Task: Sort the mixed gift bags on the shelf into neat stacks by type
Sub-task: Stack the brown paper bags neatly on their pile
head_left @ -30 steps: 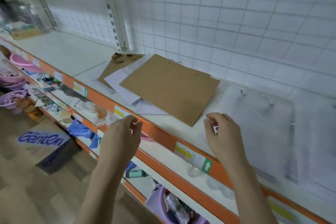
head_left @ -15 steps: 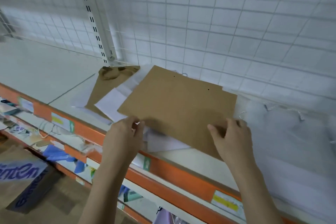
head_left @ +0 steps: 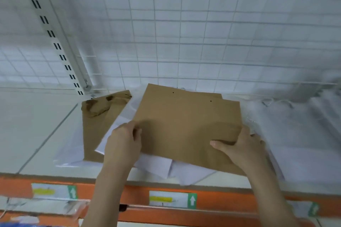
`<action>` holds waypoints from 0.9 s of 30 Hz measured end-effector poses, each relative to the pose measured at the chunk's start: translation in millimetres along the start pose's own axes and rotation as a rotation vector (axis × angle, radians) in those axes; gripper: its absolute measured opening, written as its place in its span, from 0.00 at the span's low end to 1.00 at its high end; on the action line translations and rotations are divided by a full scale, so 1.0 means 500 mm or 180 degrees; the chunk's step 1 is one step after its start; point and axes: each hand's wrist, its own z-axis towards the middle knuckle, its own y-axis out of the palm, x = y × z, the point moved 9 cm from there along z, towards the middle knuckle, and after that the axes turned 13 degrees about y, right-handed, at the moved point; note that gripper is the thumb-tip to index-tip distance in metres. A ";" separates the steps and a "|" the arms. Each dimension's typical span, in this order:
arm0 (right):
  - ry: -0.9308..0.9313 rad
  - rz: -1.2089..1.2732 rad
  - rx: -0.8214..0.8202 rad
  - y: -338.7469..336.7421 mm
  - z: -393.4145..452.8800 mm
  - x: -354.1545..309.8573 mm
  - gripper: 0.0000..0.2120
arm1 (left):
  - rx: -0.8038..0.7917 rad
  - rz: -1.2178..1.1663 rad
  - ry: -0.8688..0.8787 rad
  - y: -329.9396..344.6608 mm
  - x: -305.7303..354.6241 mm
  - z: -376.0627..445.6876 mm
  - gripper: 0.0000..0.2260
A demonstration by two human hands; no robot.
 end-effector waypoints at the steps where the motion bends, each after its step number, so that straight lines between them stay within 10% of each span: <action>1: 0.0053 0.0001 0.0123 -0.002 -0.008 0.001 0.49 | 0.0003 -0.0030 0.0045 -0.001 -0.005 0.004 0.08; 8: 0.0172 0.0730 0.0619 -0.016 -0.034 0.008 0.54 | 0.0070 0.0299 -0.0356 -0.034 -0.100 0.009 0.12; 16: 0.0200 0.1260 0.0517 0.016 -0.048 0.033 0.28 | -0.0464 0.0408 -0.0785 -0.025 -0.146 -0.001 0.29; 27: -0.0020 0.1393 0.1181 -0.019 -0.108 -0.006 0.37 | -0.0953 0.0243 -0.0816 -0.027 -0.143 -0.024 0.36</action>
